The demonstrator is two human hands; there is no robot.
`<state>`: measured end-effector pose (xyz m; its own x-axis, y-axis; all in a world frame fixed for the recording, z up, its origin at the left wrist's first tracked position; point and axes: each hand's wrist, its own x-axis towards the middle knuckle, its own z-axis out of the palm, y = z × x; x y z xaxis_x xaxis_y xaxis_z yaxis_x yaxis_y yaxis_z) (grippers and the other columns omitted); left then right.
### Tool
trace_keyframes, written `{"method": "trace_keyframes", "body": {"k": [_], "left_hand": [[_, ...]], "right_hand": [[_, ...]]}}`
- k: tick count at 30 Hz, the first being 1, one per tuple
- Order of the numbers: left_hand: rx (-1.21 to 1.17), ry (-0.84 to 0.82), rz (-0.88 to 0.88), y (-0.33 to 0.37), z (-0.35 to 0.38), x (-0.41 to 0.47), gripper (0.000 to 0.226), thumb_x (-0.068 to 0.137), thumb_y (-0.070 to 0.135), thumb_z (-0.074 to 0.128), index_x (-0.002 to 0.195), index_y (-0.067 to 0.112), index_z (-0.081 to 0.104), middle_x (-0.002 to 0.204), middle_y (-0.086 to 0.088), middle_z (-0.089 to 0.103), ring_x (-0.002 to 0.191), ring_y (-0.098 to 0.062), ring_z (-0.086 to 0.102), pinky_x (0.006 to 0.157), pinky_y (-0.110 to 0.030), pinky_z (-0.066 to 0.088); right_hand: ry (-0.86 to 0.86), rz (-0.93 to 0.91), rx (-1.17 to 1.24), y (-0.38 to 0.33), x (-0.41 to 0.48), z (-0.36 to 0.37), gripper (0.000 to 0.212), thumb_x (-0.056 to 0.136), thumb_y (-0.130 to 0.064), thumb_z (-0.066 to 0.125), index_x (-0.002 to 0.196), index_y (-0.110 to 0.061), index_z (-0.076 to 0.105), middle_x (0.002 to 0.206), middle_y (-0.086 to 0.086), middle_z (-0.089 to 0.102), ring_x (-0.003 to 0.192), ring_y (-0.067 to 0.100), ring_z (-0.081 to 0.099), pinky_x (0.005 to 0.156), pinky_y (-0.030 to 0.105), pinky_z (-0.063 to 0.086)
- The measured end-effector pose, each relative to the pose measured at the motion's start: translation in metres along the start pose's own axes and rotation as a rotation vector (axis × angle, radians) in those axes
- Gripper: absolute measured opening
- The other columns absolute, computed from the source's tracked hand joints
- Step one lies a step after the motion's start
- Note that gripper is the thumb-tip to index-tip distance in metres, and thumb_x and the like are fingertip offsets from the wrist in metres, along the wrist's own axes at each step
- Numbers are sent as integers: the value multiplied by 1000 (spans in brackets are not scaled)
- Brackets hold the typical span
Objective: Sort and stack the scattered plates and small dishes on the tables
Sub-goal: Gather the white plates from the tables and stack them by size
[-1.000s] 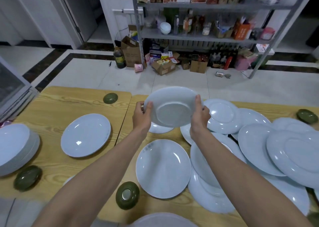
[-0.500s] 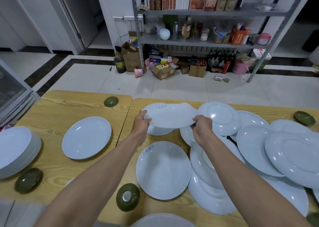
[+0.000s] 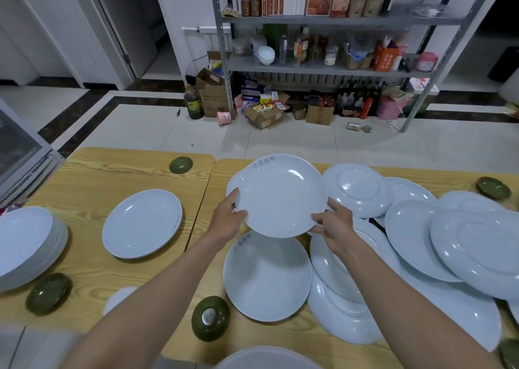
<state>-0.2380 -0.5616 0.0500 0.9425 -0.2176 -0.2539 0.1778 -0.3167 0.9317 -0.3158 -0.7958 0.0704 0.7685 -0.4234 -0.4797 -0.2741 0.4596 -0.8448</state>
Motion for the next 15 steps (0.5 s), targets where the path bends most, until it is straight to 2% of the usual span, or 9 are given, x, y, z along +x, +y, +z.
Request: {"method": "trace_keyframes", "body": {"k": [2,4,8,12,15], "left_hand": [[134,12,77,-3,-1,-3,62,93,3,57,150,21,38,143,6,50,133,-16,45,107,-37,43],[267,19,99,-9,0,-9,61,94,6,58,150,19,37,143,6,47,136,-18,42,109,-39,40],[473,-35,93,-29,4,-24,62,97,13,58,153,16,32,155,-4,37,142,-21,34,114,-33,30],[569,-82,66,-44,10,-41,60,98,20,57,152,15,33,155,-7,36,144,-24,31,114,-35,27],[579,-93,78,-56,13,-51,53,95,17,58,146,12,43,147,-8,47,137,-28,40,107,-35,34]], "right_hand": [[41,-15,41,1,-1,-3,66,82,24,52,133,-17,58,111,-1,65,92,22,66,58,36,61],[82,-31,82,1,-3,-4,65,82,24,51,131,-18,60,111,-4,64,90,20,67,58,34,61],[120,-57,156,5,-5,-8,62,80,24,51,123,-20,65,115,-3,66,90,21,67,59,34,60],[136,-36,209,12,-12,-10,66,79,23,52,133,-13,61,111,-3,69,90,25,68,71,43,62],[139,-36,245,17,-21,-11,71,79,22,55,140,-14,55,106,-8,70,89,23,70,70,40,62]]}}
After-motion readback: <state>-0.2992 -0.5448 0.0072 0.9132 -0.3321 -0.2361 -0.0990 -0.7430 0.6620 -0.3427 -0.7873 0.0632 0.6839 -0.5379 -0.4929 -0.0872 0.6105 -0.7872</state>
